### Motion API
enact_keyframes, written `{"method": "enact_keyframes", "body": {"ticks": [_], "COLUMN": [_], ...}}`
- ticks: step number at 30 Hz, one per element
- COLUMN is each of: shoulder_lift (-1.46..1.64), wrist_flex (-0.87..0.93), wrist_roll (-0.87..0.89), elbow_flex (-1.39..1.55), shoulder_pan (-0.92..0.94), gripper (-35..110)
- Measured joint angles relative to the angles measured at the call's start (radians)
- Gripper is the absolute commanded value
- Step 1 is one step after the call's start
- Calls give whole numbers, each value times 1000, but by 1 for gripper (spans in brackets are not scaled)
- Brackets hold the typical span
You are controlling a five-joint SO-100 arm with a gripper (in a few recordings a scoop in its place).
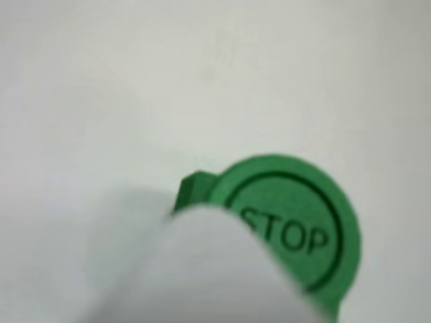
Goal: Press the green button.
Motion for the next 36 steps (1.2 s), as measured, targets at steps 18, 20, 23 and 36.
{"method": "enact_keyframes", "body": {"ticks": [18,20,23,36], "shoulder_lift": [-5,-3,0,2], "wrist_flex": [-400,-403,-405,-371], "wrist_roll": [-6,-6,0,60], "elbow_flex": [426,446,463,551], "shoulder_pan": [-37,-37,-37,-37], "gripper": [0,0,0,0]}}
